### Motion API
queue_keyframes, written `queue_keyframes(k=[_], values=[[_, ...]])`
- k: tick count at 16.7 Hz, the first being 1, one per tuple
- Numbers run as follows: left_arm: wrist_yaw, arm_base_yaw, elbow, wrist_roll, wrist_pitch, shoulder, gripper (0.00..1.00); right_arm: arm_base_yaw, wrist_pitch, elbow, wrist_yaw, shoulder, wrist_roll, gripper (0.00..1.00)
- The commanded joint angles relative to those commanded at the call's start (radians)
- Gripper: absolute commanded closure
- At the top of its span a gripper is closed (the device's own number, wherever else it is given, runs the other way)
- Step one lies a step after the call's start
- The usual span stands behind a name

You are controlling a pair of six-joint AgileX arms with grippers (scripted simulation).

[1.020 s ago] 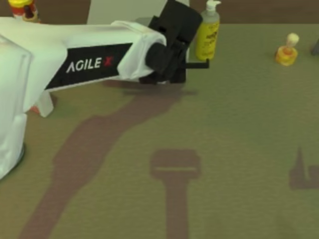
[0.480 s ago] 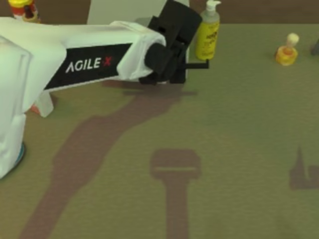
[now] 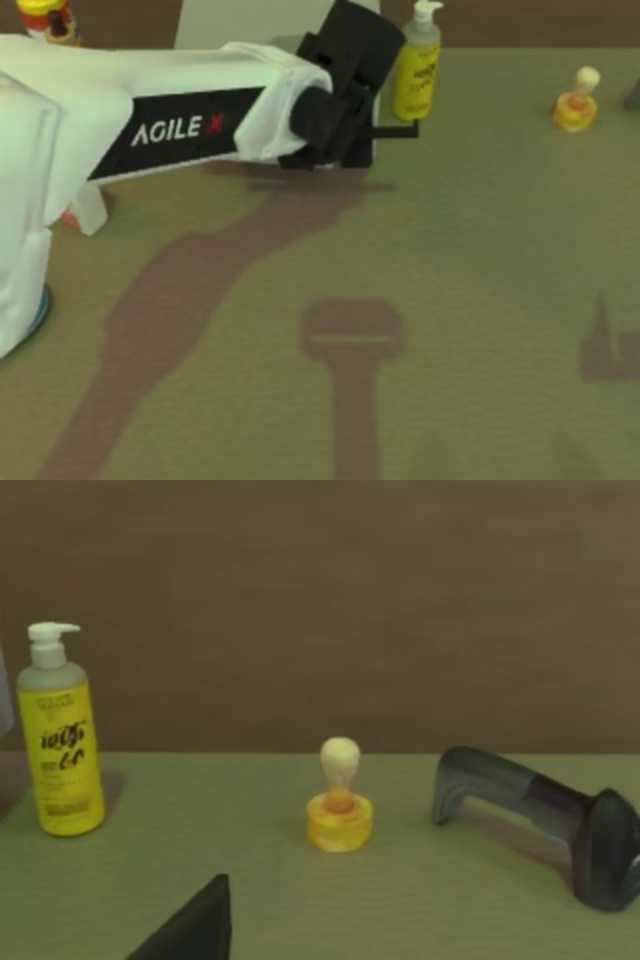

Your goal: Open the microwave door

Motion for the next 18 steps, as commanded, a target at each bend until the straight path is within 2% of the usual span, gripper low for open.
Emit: queue_keyframes(k=[8,18], values=[[0.0,0.0,0.0,0.0,0.0,0.0,1.0,0.0,0.0,0.0,0.0,0.0,0.0,0.0],[0.038,0.007,-0.074,0.055,0.048,-0.045,1.0,0.0,0.0,0.0,0.0,0.0,0.0,0.0]])
